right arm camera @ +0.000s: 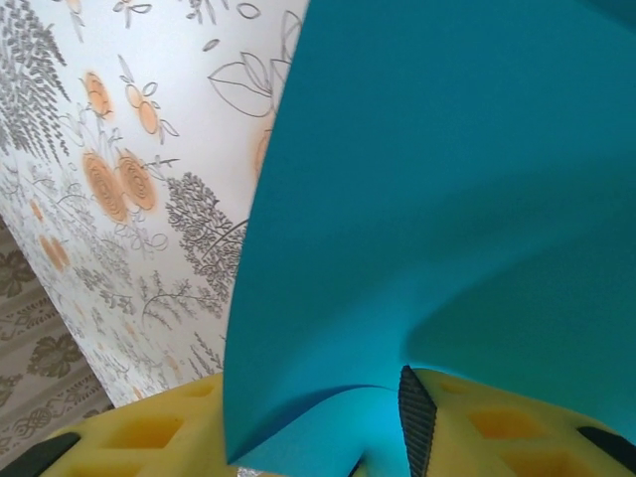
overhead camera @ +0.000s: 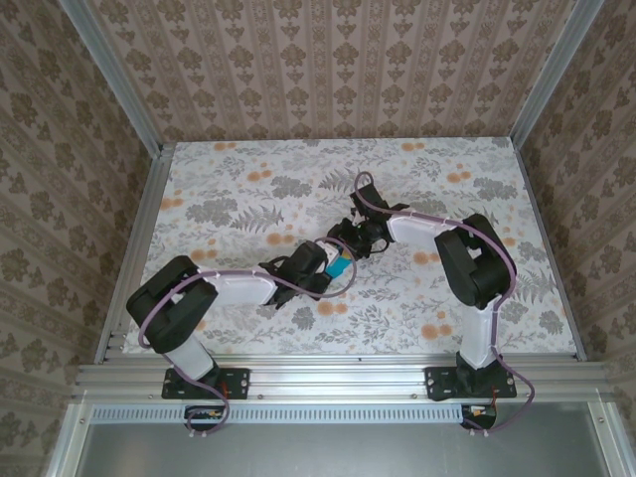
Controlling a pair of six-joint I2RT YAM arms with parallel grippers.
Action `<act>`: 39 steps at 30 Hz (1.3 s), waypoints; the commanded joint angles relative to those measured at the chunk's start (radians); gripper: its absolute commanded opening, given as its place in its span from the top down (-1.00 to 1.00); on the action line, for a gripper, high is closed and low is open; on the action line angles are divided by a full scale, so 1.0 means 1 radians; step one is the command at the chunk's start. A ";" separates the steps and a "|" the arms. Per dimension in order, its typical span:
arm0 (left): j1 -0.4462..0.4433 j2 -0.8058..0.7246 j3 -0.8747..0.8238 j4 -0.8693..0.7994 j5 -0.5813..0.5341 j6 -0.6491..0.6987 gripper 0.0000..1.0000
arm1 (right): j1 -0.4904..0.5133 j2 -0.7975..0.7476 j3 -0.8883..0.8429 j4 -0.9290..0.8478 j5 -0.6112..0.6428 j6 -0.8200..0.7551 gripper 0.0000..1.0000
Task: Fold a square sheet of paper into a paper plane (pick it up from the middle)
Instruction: Fold the wing for the fifth time at the center of the table.
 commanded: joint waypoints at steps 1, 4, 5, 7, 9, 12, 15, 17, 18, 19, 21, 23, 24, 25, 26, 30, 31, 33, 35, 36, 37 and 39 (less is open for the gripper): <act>-0.017 0.018 0.024 -0.019 -0.040 0.048 0.98 | -0.008 0.012 0.032 -0.039 -0.021 0.007 0.01; -0.024 0.024 0.028 -0.021 -0.057 0.054 0.98 | -0.008 0.009 0.046 -0.058 -0.015 0.002 0.00; -0.025 0.025 0.032 -0.024 -0.060 0.055 0.98 | -0.008 0.012 0.050 -0.068 -0.016 0.000 0.01; -0.027 0.027 0.035 -0.027 -0.070 0.054 0.98 | -0.008 0.016 0.048 -0.080 -0.020 -0.001 0.08; -0.027 0.026 0.036 -0.027 -0.075 0.052 0.98 | -0.007 0.016 0.040 -0.090 -0.024 -0.002 0.23; -0.027 0.027 0.035 -0.028 -0.079 0.043 0.97 | -0.008 0.002 0.020 -0.091 -0.011 -0.004 0.42; -0.028 0.023 0.032 -0.029 -0.083 0.037 0.95 | -0.011 -0.011 0.007 -0.083 -0.002 -0.004 0.60; -0.027 0.018 0.032 -0.039 -0.085 0.029 0.92 | -0.014 -0.021 -0.004 -0.072 0.001 -0.002 0.73; -0.027 0.015 0.032 -0.041 -0.083 0.026 0.90 | -0.015 -0.024 -0.008 -0.067 0.002 -0.001 0.78; -0.027 0.010 0.031 -0.047 -0.081 0.017 0.85 | -0.015 -0.028 -0.011 -0.065 0.004 -0.003 0.84; -0.023 -0.005 0.030 -0.056 -0.064 -0.007 0.72 | -0.017 -0.032 -0.015 -0.061 0.005 -0.009 0.96; -0.010 -0.028 0.029 -0.071 -0.025 -0.055 0.50 | -0.022 -0.039 -0.028 -0.039 0.000 -0.017 1.00; 0.000 -0.041 0.026 -0.072 0.001 -0.074 0.38 | -0.026 -0.042 -0.033 -0.027 -0.004 -0.022 1.00; 0.011 -0.060 0.019 -0.069 0.029 -0.094 0.26 | -0.030 -0.050 -0.042 -0.007 -0.011 -0.031 1.00; 0.024 -0.081 0.006 -0.060 0.058 -0.116 0.17 | -0.033 -0.056 -0.053 0.013 -0.017 -0.039 1.00; 0.086 -0.146 -0.067 0.040 0.216 -0.202 -0.03 | -0.047 -0.084 -0.086 0.072 -0.058 -0.070 1.00; 0.102 -0.154 -0.085 0.068 0.256 -0.227 -0.03 | -0.050 -0.089 -0.091 0.080 -0.067 -0.077 1.00; 0.123 -0.157 -0.105 0.104 0.300 -0.265 -0.04 | -0.052 -0.093 -0.098 0.085 -0.078 -0.086 1.00; 0.137 -0.153 -0.117 0.121 0.319 -0.287 -0.03 | -0.057 -0.095 -0.103 0.090 -0.092 -0.093 1.00; 0.144 -0.149 -0.120 0.127 0.325 -0.295 -0.02 | -0.058 -0.095 -0.103 0.092 -0.097 -0.095 1.00; 0.151 -0.144 -0.125 0.134 0.339 -0.303 0.00 | -0.058 -0.093 -0.103 0.091 -0.101 -0.099 1.00; 0.167 -0.134 -0.133 0.157 0.373 -0.316 0.04 | -0.059 -0.090 -0.103 0.089 -0.104 -0.101 1.00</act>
